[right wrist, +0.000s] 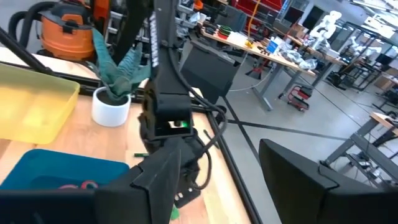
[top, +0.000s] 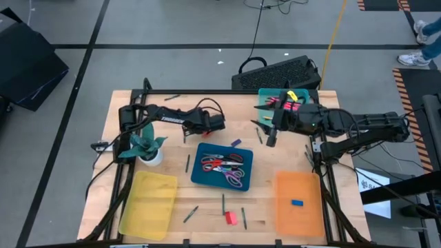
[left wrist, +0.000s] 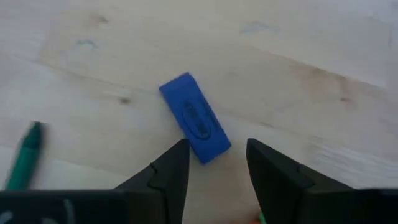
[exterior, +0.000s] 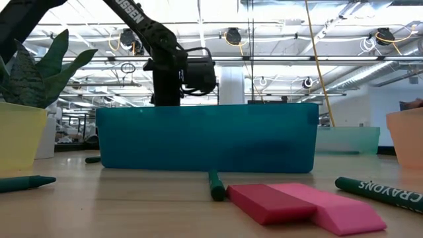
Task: Sort crayons/erasers/pens/pencils in bins
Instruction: Put the purple eraser into the orange bin
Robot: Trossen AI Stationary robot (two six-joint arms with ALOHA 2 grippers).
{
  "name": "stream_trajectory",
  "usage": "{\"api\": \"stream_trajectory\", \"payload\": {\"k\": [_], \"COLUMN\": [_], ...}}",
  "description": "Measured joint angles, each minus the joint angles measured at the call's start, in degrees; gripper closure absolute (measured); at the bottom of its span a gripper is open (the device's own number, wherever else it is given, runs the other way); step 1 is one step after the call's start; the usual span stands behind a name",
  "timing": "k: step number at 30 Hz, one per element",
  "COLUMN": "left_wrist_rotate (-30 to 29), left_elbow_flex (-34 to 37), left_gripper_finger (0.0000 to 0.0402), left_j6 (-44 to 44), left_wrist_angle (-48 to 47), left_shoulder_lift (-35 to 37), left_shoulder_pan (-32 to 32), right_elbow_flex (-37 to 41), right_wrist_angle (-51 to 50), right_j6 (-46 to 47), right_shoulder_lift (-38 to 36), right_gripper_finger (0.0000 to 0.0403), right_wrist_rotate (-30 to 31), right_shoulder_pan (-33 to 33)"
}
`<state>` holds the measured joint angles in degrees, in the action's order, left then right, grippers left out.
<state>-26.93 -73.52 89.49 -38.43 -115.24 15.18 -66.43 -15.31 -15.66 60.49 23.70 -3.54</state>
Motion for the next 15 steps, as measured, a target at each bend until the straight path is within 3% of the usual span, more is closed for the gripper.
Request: {"api": "stream_trajectory", "payload": {"k": [9, 15], "left_wrist_rotate": [0.6, 1.4], "left_elbow_flex": [0.0, -0.3], "left_gripper_finger": [0.0165, 0.0159], "left_j6": [5.2, 11.1], "left_wrist_angle": [-0.9, -0.9], "left_shoulder_lift": [-0.1, -2.5], "left_shoulder_pan": [1.3, 2.6], "right_elbow_flex": [0.0, 0.0], "right_wrist_angle": [-1.5, -1.8], "right_j6": [0.0, -0.6], "right_shoulder_lift": [0.0, 0.0], "right_gripper_finger": [0.0193, 0.0193], "right_wrist_rotate": [0.0, 0.0], "right_shoulder_pan": [-2.2, -2.4]}}
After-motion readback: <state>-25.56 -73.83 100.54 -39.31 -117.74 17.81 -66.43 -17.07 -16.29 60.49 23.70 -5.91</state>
